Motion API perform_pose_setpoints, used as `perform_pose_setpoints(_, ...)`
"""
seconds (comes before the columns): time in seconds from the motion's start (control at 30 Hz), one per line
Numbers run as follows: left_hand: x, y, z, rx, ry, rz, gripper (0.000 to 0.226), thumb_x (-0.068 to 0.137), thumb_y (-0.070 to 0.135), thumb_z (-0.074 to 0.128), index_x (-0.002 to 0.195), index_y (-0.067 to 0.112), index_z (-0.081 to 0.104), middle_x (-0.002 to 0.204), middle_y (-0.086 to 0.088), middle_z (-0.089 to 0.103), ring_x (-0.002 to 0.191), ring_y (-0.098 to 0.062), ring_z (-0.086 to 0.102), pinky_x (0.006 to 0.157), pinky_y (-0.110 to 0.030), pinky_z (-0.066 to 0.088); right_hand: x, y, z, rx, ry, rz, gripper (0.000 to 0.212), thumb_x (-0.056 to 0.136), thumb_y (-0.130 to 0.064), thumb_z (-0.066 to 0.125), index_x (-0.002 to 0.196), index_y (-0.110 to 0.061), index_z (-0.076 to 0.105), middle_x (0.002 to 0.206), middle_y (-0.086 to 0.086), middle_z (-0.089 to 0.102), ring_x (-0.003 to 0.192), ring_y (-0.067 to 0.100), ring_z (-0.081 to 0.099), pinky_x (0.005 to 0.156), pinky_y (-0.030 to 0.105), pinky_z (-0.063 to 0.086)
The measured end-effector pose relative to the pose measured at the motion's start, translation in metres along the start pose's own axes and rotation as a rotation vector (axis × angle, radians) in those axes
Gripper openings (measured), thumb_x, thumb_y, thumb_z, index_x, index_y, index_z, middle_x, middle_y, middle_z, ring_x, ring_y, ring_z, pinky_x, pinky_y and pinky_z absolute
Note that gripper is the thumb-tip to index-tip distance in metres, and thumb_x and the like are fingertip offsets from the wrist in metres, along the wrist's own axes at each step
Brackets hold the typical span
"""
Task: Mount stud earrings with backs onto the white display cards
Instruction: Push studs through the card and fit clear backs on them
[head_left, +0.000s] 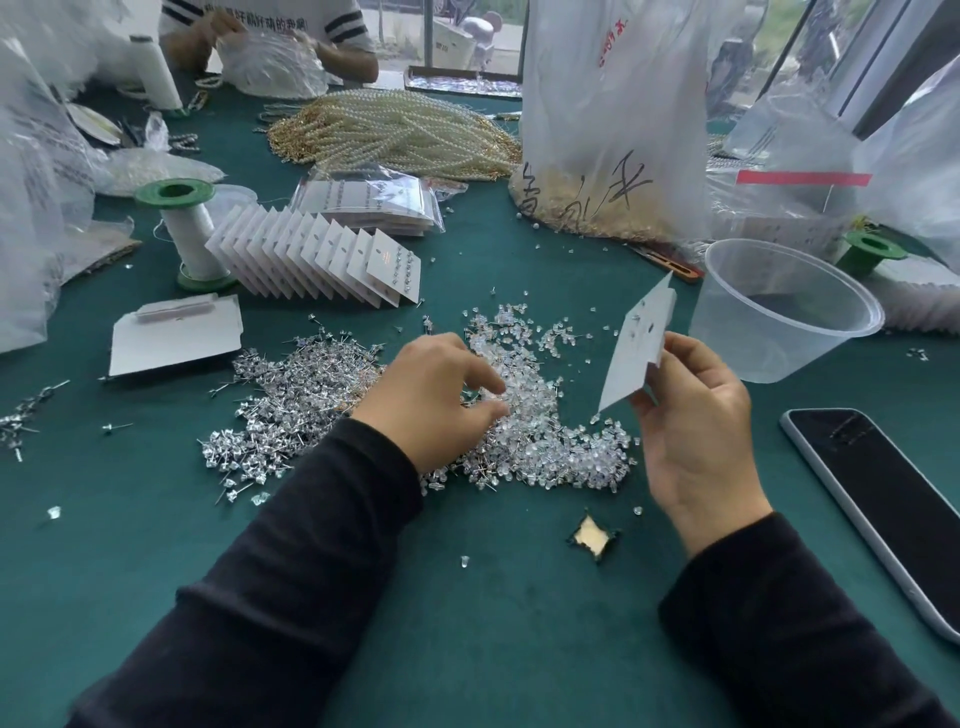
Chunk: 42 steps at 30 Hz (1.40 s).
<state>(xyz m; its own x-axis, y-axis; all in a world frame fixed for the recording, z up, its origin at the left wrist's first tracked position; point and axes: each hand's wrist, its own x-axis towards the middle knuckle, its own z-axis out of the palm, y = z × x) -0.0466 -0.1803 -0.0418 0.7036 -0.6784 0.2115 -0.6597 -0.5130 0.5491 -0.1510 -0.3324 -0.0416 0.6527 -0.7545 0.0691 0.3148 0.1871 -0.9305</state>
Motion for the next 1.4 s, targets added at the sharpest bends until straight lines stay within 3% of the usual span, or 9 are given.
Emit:
perform_pose_setpoints(0.37, 0.004, 0.006, 0.016, 0.123, -0.012, 0.021, 0.017, 0.080, 0.032, 0.064, 0.091, 0.020, 0.070, 0.086, 0.005, 0.049, 0.094, -0.015, 0.043, 0.092, -0.031, 0.035, -0.004, -0.001, 0.004, -0.013, -0.060, 0.078, 0.023, 0.090, 0.000, 0.050, 0.076, -0.015, 0.061, 0.073, -0.001, 0.063, 0.062, 0.007, 0.059, 0.060, 0.020, 0.050)
perform_pose_setpoints(0.6, 0.003, 0.009, 0.014, 0.059, -0.002, 0.026, 0.006, 0.082, 0.017, 0.061, 0.076, 0.015, 0.063, 0.077, 0.006, 0.050, 0.078, -0.011, 0.043, 0.072, -0.016, 0.026, -0.005, -0.003, 0.004, -0.001, -0.081, 0.107, 0.022, 0.090, 0.001, 0.050, 0.077, -0.013, 0.061, 0.066, -0.004, 0.065, 0.060, 0.007, 0.059, 0.057, 0.019, 0.049)
perform_pose_setpoints(0.7, 0.002, 0.011, 0.006, -0.077, 0.023, -0.017, 0.009, 0.078, 0.013, 0.062, 0.070, 0.013, 0.059, 0.068, 0.007, 0.055, 0.068, -0.014, 0.049, 0.065, -0.020, 0.033, -0.005, -0.004, 0.002, 0.067, -0.142, 0.182, 0.017, 0.089, 0.000, 0.049, 0.083, -0.010, 0.061, 0.067, -0.003, 0.066, 0.061, 0.008, 0.058, 0.054, 0.018, 0.049)
perform_pose_setpoints(0.8, 0.000, 0.016, -0.003, -0.366, 0.013, -0.100, 0.009, 0.067, 0.014, 0.066, 0.066, 0.009, 0.058, 0.072, -0.009, 0.068, 0.070, -0.026, 0.063, 0.063, -0.035, 0.051, -0.004, -0.005, 0.000, 0.145, -0.259, 0.321, 0.017, 0.078, -0.010, 0.055, 0.091, -0.007, 0.065, 0.079, 0.004, 0.065, 0.072, 0.015, 0.058, 0.065, 0.026, 0.050)
perform_pose_setpoints(0.87, -0.002, 0.019, -0.007, -0.525, -0.018, -0.111, 0.010, 0.065, 0.013, 0.067, 0.066, 0.009, 0.058, 0.076, -0.015, 0.070, 0.073, -0.032, 0.065, 0.069, -0.041, 0.054, -0.005, -0.005, 0.000, 0.202, -0.327, 0.384, 0.020, 0.069, -0.015, 0.058, 0.081, -0.013, 0.073, 0.081, 0.003, 0.068, 0.073, 0.015, 0.062, 0.072, 0.029, 0.053)
perform_pose_setpoints(0.97, -0.004, 0.022, -0.008, -0.631, -0.047, -0.074, 0.012, 0.073, 0.004, 0.070, 0.072, 0.012, 0.061, 0.073, -0.010, 0.068, 0.064, -0.018, 0.062, 0.067, -0.034, 0.054, -0.007, -0.006, 0.002, 0.266, -0.409, 0.448, 0.021, 0.071, -0.014, 0.055, 0.073, -0.015, 0.076, 0.081, 0.002, 0.071, 0.074, 0.014, 0.066, 0.073, 0.029, 0.055)
perform_pose_setpoints(1.17, -0.007, 0.030, -0.008, -0.801, -0.033, -0.010, 0.007, 0.071, 0.001, 0.073, 0.074, 0.000, 0.066, 0.062, -0.003, 0.066, 0.051, -0.003, 0.059, 0.051, -0.012, 0.044, -0.007, -0.002, 0.003, 0.307, -0.483, 0.491, 0.025, 0.075, -0.012, 0.054, 0.090, -0.008, 0.074, 0.102, 0.014, 0.068, 0.092, 0.025, 0.064, 0.089, 0.039, 0.051)
perform_pose_setpoints(1.3, -0.008, 0.031, -0.006, -0.917, -0.026, -0.031, 0.011, 0.071, -0.006, 0.071, 0.076, 0.004, 0.069, 0.058, 0.005, 0.067, 0.051, -0.006, 0.061, 0.052, -0.014, 0.046, -0.007, -0.001, 0.004, 0.295, -0.520, 0.457, 0.024, 0.075, -0.014, 0.059, 0.093, -0.008, 0.073, 0.102, 0.013, 0.068, 0.093, 0.024, 0.064, 0.095, 0.042, 0.045)
perform_pose_setpoints(1.4, -0.006, 0.029, -0.005, -0.916, -0.008, -0.043, 0.011, 0.072, -0.004, 0.070, 0.074, 0.007, 0.070, 0.059, 0.003, 0.067, 0.051, -0.007, 0.059, 0.052, -0.016, 0.047, -0.006, -0.001, 0.002, 0.298, -0.496, 0.466, 0.024, 0.077, -0.014, 0.055, 0.093, -0.009, 0.073, 0.103, 0.014, 0.068, 0.092, 0.024, 0.065, 0.087, 0.040, 0.052)
